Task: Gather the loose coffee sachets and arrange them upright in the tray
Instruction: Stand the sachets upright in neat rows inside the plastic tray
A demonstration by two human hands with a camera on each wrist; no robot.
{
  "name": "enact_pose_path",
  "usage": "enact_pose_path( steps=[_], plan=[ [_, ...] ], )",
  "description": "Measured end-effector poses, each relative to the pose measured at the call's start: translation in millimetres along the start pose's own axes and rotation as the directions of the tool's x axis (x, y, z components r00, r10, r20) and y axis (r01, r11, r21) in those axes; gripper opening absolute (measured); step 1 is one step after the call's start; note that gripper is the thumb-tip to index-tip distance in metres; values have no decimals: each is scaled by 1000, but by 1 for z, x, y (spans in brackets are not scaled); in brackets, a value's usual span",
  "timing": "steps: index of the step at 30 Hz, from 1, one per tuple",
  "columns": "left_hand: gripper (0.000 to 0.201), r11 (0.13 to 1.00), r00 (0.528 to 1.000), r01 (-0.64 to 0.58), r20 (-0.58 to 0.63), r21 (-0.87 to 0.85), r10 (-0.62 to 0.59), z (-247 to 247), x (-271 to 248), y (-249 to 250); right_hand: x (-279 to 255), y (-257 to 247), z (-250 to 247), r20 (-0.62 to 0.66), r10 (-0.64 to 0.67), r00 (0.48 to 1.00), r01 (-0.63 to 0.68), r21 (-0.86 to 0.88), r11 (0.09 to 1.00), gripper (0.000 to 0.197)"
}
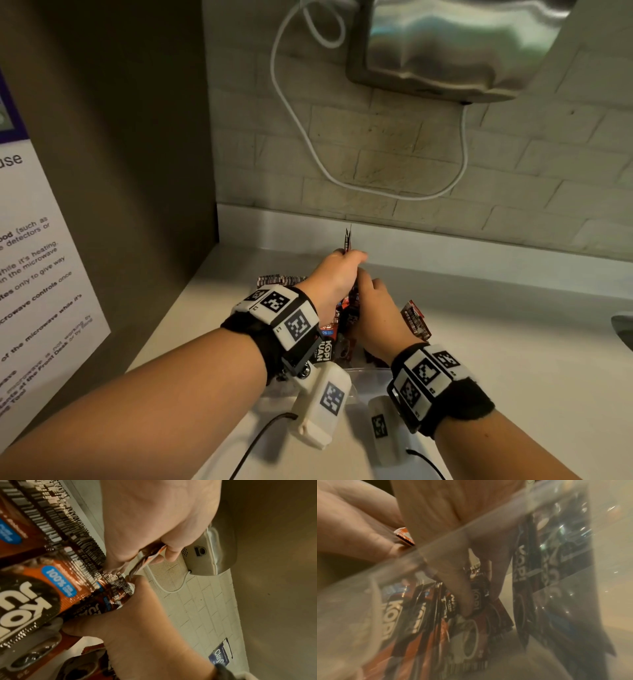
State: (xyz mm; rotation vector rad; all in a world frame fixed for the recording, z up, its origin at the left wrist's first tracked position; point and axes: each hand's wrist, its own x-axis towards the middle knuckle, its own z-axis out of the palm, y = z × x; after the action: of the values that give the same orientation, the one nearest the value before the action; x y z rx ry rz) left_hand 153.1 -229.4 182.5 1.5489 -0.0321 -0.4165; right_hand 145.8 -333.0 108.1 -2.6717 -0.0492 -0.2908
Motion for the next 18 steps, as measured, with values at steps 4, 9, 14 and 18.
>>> enact_pose_path(
  steps=[4,9,14,18],
  plan=[
    [31,1000,1000,18,7,-12,-18,1,1,0,-3,-1,0,13,-38,999,38,30,999,85],
    [31,1000,1000,18,-3,-22,-18,2,5,-2,-6,-1,1,42,-58,997,52,134,990,89],
    [22,999,1000,22,1,-26,-22,4,6,-2,-7,2,0,41,-38,998,29,210,977,90],
    [22,999,1000,28,-5,-16,-28,3,10,-2,-8,2,2,60,-51,997,36,232,972,93]
  ],
)
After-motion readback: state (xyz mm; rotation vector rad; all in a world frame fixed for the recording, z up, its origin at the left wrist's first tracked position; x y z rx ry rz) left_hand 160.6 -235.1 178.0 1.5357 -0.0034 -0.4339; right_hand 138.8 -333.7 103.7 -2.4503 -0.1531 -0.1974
